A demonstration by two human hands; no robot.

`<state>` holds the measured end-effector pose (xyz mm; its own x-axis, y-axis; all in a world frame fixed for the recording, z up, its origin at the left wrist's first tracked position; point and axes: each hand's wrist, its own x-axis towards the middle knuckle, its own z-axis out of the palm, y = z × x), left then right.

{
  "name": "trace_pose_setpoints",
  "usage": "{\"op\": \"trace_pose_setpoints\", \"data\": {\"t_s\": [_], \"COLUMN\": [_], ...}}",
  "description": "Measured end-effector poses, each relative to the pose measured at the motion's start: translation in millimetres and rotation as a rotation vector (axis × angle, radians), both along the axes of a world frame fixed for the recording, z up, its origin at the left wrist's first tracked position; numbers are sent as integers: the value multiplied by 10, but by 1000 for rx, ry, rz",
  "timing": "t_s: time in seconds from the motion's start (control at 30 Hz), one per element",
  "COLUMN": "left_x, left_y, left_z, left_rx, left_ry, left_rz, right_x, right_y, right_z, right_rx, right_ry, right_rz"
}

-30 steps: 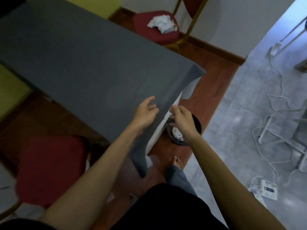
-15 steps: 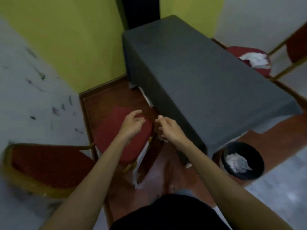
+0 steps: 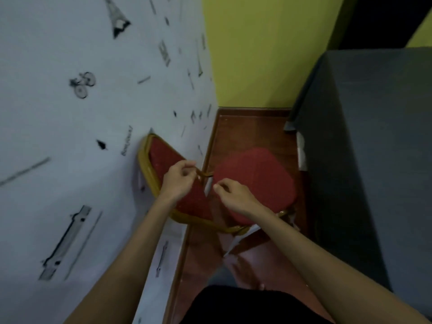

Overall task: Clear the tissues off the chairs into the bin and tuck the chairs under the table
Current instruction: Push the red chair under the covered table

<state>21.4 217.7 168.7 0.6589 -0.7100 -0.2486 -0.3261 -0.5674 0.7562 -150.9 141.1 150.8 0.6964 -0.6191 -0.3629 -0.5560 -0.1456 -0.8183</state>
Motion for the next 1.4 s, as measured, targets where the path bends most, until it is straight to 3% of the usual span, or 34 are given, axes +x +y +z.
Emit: {"op": "trace_pose_setpoints", "data": {"t_s": [0.2, 0.33, 0.4, 0.57, 0.67, 0.93, 1.2, 1.4], "left_x": [510, 937, 1079, 1397, 1484, 1531, 1125, 627], "left_y": [181, 195, 197, 150, -10, -449, -1010, -1440], "left_z": [43, -31, 10, -29, -143, -199, -311, -229], "left_rx": [-60, 75, 48, -2, -95, -107, -21, 8], "left_ry": [-422, -482, -399, 156, 310, 470, 449, 534], "left_rz": [199, 173, 177, 158, 263, 140, -102, -292], "right_x": [681, 1070, 1267, 1649, 1778, 1764, 1373, 976], "right_y": [267, 446, 523, 718, 767, 685, 391, 56], "right_z": [-49, -128, -186, -342, -420, -461, -330, -322], "right_rx": [11, -4, -32, -151, -169, -264, -226, -205], "right_ry": [64, 103, 124, 235, 227, 158, 181, 204], "right_rz": [222, 251, 259, 212, 119, -170, -490, -694]}}
